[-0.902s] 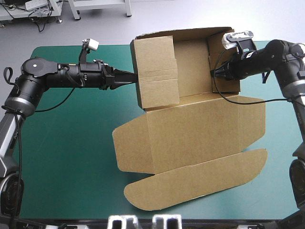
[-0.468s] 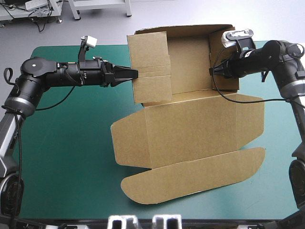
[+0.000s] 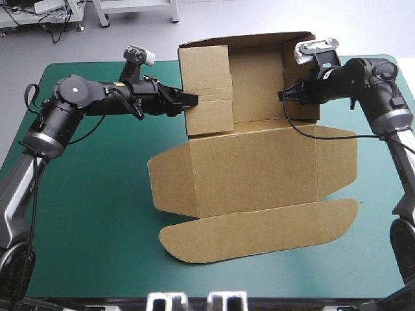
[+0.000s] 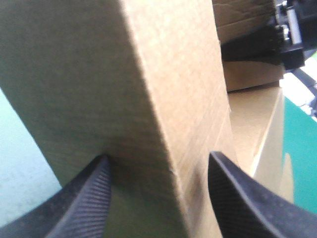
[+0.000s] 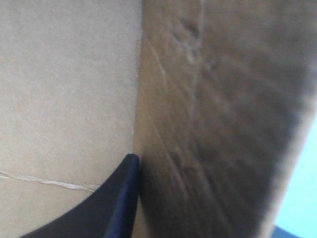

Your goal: Fold the box

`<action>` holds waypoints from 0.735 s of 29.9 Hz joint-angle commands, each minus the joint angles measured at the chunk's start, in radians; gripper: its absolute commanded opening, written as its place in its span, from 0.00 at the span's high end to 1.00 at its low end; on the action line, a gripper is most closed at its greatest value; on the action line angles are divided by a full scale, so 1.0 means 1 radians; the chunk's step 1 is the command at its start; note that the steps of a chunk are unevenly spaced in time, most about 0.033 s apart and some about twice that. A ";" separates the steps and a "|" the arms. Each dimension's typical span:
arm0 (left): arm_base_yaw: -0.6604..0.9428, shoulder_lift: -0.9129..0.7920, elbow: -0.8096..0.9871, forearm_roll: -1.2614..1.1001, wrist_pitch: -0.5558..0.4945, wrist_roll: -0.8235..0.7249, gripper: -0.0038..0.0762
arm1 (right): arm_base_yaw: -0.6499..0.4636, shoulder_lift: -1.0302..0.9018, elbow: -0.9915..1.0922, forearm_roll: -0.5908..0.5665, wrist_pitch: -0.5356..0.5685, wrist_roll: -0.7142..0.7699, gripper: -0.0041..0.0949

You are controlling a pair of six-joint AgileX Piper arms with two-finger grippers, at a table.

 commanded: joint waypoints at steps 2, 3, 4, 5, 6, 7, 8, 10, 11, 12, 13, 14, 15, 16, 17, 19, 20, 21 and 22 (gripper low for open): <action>-0.083 -0.035 -0.055 0.151 -0.156 -0.175 0.43 | 0.012 -0.026 -0.031 0.056 -0.066 0.041 0.98; -0.103 -0.035 -0.056 0.201 -0.192 -0.226 0.43 | 0.012 -0.024 -0.031 0.056 -0.066 0.049 0.98; -0.117 -0.035 -0.056 0.237 -0.214 -0.254 0.43 | 0.012 -0.019 -0.031 0.056 -0.068 0.053 0.98; -0.134 -0.035 -0.056 0.291 -0.236 -0.296 0.43 | 0.014 -0.017 -0.031 0.058 -0.071 0.057 0.98; -0.153 -0.033 -0.056 0.356 -0.253 -0.354 0.43 | 0.014 -0.015 -0.031 0.060 -0.071 0.059 0.98; -0.173 -0.031 -0.056 0.429 -0.267 -0.414 0.44 | 0.014 -0.013 -0.031 0.060 -0.071 0.059 0.98; -0.193 -0.027 -0.056 0.508 -0.282 -0.471 0.45 | 0.017 -0.013 -0.031 0.060 -0.071 0.059 0.98; -0.225 -0.018 -0.056 0.666 -0.295 -0.591 0.48 | 0.021 -0.011 -0.031 0.063 -0.071 0.059 0.98; -0.240 -0.013 -0.056 0.756 -0.301 -0.680 0.49 | 0.021 -0.011 -0.031 0.075 -0.071 0.059 0.98; -0.249 -0.006 -0.057 0.825 -0.301 -0.739 0.49 | 0.021 -0.011 -0.031 0.095 -0.071 0.059 0.98; -0.256 -0.002 -0.058 0.894 -0.301 -0.801 0.49 | 0.021 -0.011 -0.031 0.125 -0.069 0.048 0.98; -0.256 0.007 -0.058 0.948 -0.299 -0.863 0.49 | 0.021 -0.011 -0.031 0.158 -0.069 0.031 0.98; -0.256 0.009 -0.058 0.979 -0.295 -0.902 0.49 | 0.021 -0.011 -0.031 0.183 -0.067 0.013 0.98; -0.254 0.013 -0.058 1.000 -0.289 -0.931 0.49 | 0.021 -0.011 -0.031 0.206 -0.065 0.004 0.98; -0.254 0.015 -0.058 1.010 -0.284 -0.957 0.49 | 0.021 -0.011 -0.031 0.225 -0.063 -0.007 0.98; -0.254 0.018 -0.058 1.023 -0.280 -1.001 0.50 | 0.021 -0.011 -0.031 0.249 -0.052 -0.028 0.98; -0.254 0.018 -0.058 1.018 -0.280 -1.008 0.52 | 0.021 -0.011 -0.031 0.249 -0.046 -0.028 0.98; -0.254 0.018 -0.058 1.012 -0.280 -1.013 0.56 | 0.021 -0.011 -0.031 0.249 -0.039 -0.030 0.98; -0.254 0.018 -0.058 1.005 -0.282 -1.013 0.63 | 0.021 -0.009 -0.031 0.241 -0.028 -0.032 0.98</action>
